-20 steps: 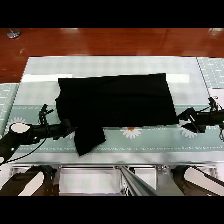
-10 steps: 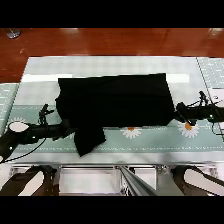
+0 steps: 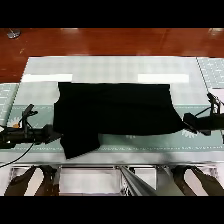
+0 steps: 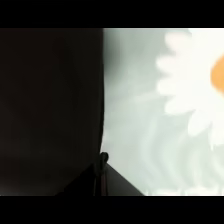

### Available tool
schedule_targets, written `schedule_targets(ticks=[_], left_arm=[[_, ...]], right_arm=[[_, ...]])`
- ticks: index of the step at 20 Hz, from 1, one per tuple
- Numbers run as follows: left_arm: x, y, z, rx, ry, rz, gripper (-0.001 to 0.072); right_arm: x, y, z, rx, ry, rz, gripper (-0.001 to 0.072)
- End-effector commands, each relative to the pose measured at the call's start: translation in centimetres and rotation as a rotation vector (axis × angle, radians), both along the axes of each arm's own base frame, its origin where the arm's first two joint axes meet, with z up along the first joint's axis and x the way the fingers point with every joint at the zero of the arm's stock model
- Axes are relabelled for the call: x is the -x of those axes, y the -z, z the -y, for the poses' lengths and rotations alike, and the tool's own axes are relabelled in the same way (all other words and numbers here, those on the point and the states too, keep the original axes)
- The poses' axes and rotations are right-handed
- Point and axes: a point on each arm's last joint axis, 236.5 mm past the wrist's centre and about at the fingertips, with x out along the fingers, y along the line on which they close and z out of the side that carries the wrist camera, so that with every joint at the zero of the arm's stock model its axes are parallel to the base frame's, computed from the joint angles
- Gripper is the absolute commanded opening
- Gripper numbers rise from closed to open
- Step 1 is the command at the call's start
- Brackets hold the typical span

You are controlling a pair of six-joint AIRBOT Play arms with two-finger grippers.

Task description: Fold the shirts.

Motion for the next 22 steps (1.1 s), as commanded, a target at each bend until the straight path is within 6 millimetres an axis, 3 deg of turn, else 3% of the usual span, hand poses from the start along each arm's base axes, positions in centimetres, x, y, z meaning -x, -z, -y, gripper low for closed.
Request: schedule_targets(ticks=[1,3,5,8,11,15,18,22], left_arm=[[1.7,-1.1,-0.3,-0.034,0.028,-0.013,0.0022],[0.4,-1.5,-0.9,-0.054,0.002,0.022,0.0022],[-2.0,-1.9,-1.4,-0.044,-0.074,0.058,0.0022],[-6.9,-3.2,-1.2,0.056,-0.142,0.131,0.0022],[-11.3,-2.5,-1.5,0.051,-0.127,0.117,0.0022],[-18.1,-2.1,0.0,0.065,-0.074,0.13,0.0022],[-23.0,-2.0,-0.9,0.077,-0.117,0.11,0.0022],[-28.0,-2.7,-2.0,0.086,-0.162,0.124,0.0022]], right_arm=[[2.5,-1.8,-0.7,0.026,0.006,0.022,0.0045],[2.1,-2.3,-0.6,0.039,0.021,0.055,0.0045],[0.4,-2.1,-0.5,0.026,0.039,0.099,0.0045],[-3.9,-1.8,-1.1,-0.048,0.056,0.208,0.0044],[-7.7,-0.3,-1.2,-0.057,0.042,0.225,0.0044],[-13.7,0.5,-1.1,-0.04,0.023,0.232,0.0044],[-17.3,0.8,-0.6,-0.066,0.027,0.207,0.0044],[-21.1,0.8,0.5,-0.058,0.034,0.224,0.0044]])
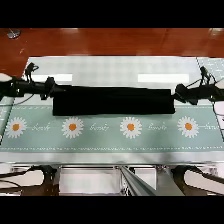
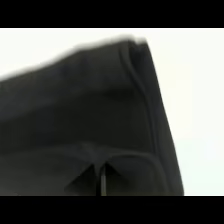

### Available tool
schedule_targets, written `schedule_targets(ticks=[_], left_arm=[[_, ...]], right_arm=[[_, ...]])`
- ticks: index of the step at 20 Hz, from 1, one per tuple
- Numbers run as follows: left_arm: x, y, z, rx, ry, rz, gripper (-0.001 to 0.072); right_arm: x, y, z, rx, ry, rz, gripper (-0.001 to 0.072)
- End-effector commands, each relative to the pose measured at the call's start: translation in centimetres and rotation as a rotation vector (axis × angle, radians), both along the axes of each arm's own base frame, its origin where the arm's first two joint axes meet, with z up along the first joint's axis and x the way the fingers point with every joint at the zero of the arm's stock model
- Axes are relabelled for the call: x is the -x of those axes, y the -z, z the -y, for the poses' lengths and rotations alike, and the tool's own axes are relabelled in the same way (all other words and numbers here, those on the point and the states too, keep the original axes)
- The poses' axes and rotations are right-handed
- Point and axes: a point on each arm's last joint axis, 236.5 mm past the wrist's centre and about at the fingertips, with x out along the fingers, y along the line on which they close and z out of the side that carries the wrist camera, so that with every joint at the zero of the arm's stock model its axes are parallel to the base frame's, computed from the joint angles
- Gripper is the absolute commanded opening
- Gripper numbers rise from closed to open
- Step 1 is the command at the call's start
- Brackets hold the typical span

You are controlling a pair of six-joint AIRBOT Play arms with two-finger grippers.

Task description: Fold the shirts.

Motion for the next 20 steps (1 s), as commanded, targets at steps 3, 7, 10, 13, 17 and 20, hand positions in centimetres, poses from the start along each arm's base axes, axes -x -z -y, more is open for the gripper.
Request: schedule_targets(ticks=[3,7,10,13,17,20], left_arm=[[-4.6,1.0,-0.2,0.032,0.006,-0.028,0.0022],[-3.7,3.9,0.6,0.058,0.042,-0.112,0.0021],[-2.6,5.0,1.2,0.069,0.09,-0.152,0.005],[-0.9,3.6,0.4,0.082,0.173,-0.185,0.0699],[3.1,2.2,-9.7,-0.196,0.164,-0.253,0.0699],[4.0,0.5,-16.5,-0.371,-0.065,-0.145,0.0699]], right_arm=[[-4.9,0.2,1.0,-0.006,0.017,0.024,0.0044],[-5.8,2.1,0.5,-0.059,0.041,-0.005,0.0045],[-5.9,3.7,-0.3,-0.111,0.049,-0.032,0.0073],[-5.6,3.2,0.0,-0.127,0.018,-0.044,0.0617],[-1.7,1.8,3.9,-0.08,-0.058,-0.137,0.0617],[0.3,2.4,7.9,-0.062,0.039,-0.188,0.0617]])
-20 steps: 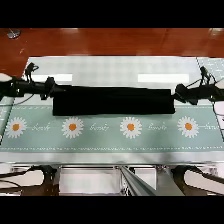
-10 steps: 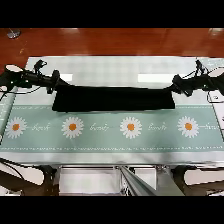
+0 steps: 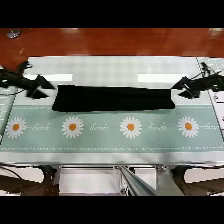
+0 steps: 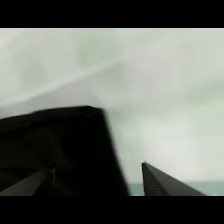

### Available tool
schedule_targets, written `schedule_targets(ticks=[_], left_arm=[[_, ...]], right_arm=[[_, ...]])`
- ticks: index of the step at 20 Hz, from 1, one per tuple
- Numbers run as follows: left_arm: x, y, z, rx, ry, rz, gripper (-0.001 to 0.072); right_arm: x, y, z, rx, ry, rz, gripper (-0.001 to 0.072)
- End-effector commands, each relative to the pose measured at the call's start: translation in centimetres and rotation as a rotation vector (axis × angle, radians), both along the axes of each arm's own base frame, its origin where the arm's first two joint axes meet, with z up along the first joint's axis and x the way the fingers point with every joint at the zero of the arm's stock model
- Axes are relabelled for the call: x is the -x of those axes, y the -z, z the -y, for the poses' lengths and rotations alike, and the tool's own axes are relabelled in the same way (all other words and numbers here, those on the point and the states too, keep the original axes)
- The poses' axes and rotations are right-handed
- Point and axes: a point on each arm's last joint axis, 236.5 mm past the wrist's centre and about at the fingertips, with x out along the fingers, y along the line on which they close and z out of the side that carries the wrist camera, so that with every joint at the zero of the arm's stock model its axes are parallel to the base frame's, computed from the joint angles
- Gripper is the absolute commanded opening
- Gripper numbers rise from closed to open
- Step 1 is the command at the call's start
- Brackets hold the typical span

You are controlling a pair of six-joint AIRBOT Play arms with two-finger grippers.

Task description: Fold the shirts.

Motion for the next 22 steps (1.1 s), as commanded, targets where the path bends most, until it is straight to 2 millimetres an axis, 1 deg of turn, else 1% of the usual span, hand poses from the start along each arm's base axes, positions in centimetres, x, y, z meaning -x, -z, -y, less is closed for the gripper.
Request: schedule_targets(ticks=[1,2,3,5,6,8,10,11,12,13,14,15,16,18,19,21,22], left_arm=[[1.5,-1.8,-7.0,-0.213,-0.189,0.153,0.0699],[1.2,-2.7,-6.0,-0.2,-0.217,0.264,0.0699],[1.3,-3.6,-4.4,-0.173,-0.222,0.352,0.0699],[2.2,-4.4,-0.3,-0.117,-0.199,0.469,0.0699],[2.8,-4.4,1.4,-0.102,-0.183,0.494,0.0699],[3.6,-4.3,4.3,-0.087,-0.126,0.502,0.0699],[3.9,-4.3,7.2,-0.06,-0.05,0.501,0.0699],[3.9,-4.2,8.6,-0.053,-0.017,0.507,0.0699],[3.9,-4.1,9.7,-0.05,0.01,0.512,0.0699],[3.9,-4.0,11.0,-0.044,0.042,0.512,0.0696],[4.0,-4.0,12.1,-0.033,0.075,0.509,0.0633],[4.2,-4.1,13.4,-0.018,0.113,0.504,0.0299],[4.2,-4.4,14.7,-0.005,0.152,0.509,0.0033],[4.3,-5.7,17.7,0.028,0.218,0.538,0.0022],[4.4,-6.6,19.5,0.043,0.264,0.56,0.0022],[4.9,-8.0,23.5,0.061,0.353,0.612,0.0021],[4.8,-8.5,25.4,0.066,0.369,0.635,0.0021]], right_arm=[[2.8,0.9,2.4,-0.028,0.063,-0.075,0.0617],[2.8,1.5,1.7,-0.064,0.08,-0.075,0.0617],[2.9,2.2,0.5,-0.106,0.076,-0.083,0.0617],[3.0,3.5,-1.6,-0.157,0.055,-0.117,0.0617],[2.8,4.0,-2.5,-0.169,0.045,-0.125,0.0617],[2.3,4.5,-4.4,-0.199,0.031,-0.133,0.0617],[2.4,4.8,-6.3,-0.208,-0.006,-0.149,0.0616],[2.2,4.4,-7.7,-0.212,-0.046,-0.144,0.0558],[2.1,3.7,-8.9,-0.21,-0.104,-0.131,0.0328],[1.9,2.6,-10.0,-0.205,-0.161,-0.107,0.0044],[1.6,1.5,-10.3,-0.192,-0.182,-0.082,0.0044],[1.4,0.2,-10.2,-0.167,-0.193,-0.051,0.0045],[1.7,-1.2,-9.8,-0.133,-0.207,-0.029,0.0044],[3.0,-3.7,-8.5,-0.043,-0.234,-0.001,0.0044],[4.3,-5.3,-8.3,-0.005,-0.253,0.018,0.0045],[7.0,-8.5,-8.8,0.03,-0.26,0.086,0.0045],[8.5,-9.8,-9.2,0.046,-0.258,0.125,0.0045]])
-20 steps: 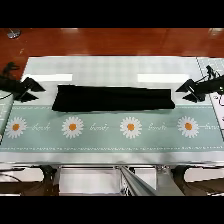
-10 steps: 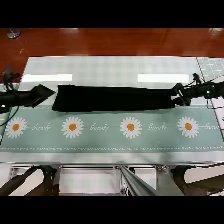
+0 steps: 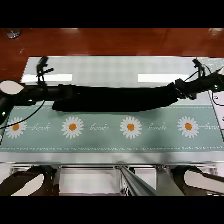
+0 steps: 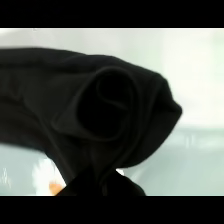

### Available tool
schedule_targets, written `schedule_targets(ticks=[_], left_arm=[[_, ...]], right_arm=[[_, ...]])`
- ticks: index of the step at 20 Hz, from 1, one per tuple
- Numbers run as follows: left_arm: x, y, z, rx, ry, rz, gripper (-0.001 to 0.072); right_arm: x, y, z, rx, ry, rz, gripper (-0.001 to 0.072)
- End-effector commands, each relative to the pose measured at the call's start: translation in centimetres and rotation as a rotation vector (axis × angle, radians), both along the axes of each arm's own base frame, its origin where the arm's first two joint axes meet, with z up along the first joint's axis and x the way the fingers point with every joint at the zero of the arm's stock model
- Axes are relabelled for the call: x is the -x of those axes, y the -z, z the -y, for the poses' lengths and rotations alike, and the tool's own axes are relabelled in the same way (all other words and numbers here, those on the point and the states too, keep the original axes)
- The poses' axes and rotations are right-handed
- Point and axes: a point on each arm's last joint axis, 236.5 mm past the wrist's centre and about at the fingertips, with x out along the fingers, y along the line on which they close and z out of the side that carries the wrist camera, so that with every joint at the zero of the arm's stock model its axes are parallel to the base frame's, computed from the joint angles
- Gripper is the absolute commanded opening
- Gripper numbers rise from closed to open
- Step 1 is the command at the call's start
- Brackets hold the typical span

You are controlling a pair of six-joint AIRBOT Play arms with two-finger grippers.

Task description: Fold the shirts.

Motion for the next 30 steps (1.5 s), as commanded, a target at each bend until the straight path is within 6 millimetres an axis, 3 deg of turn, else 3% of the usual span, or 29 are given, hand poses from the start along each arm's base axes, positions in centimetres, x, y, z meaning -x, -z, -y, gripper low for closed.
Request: schedule_targets(ticks=[1,4,8,10,13,15,17,19,21,22,25,27,30], left_arm=[[-0.2,-1.9,6.8,0.02,0.078,0.078,0.0021],[-0.9,-0.5,12.5,0.036,0.128,0.037,0.0021],[2.9,4.3,21.6,0.012,0.28,-0.132,0.002],[6.4,6.9,25.9,-0.007,0.384,-0.22,0.0021],[12.9,10.3,30.6,-0.046,0.562,-0.332,0.0021],[16.5,11.0,33.3,-0.033,0.641,-0.378,0.0021],[19.6,10.9,34.8,-0.033,0.723,-0.411,0.0021],[19.6,9.7,35.1,-0.019,0.742,-0.398,0.0021],[16.2,7.5,34.4,0.016,0.696,-0.379,0.0021],[13.4,6.1,33.2,0.039,0.641,-0.374,0.0022],[3.9,2.0,27.0,0.093,0.466,-0.309,0.0022],[-1.4,-0.1,19.5,0.057,0.363,-0.271,0.0021],[-6.9,-3.9,5.2,-0.033,0.159,-0.202,0.0021]], right_arm=[[5.0,-4.8,-0.6,0.07,-0.009,0.124,0.0045],[9.4,-7.9,-1.8,0.075,0.048,0.213,0.0044],[13.3,-11.4,-2.9,0.08,0.066,0.299,0.0044],[13.8,-12.2,-3.0,0.086,0.077,0.329,0.0044],[13.8,-12.5,-3.5,0.057,0.077,0.332,0.0045],[13.6,-12.9,-4.1,0.027,0.07,0.346,0.0045],[13.0,-13.2,-4.0,0.027,0.086,0.369,0.0045],[12.7,-13.2,-4.1,0.013,0.086,0.363,0.0045],[12.7,-13.0,-4.7,-0.014,0.066,0.347,0.0045],[12.6,-13.0,-4.8,-0.022,0.065,0.343,0.0045],[11.7,-13.8,-6.0,-0.049,0.033,0.399,0.0045],[10.8,-14.2,-8.9,-0.131,-0.027,0.406,0.0045],[9.3,-13.2,-13.8,-0.188,-0.145,0.361,0.0045]])
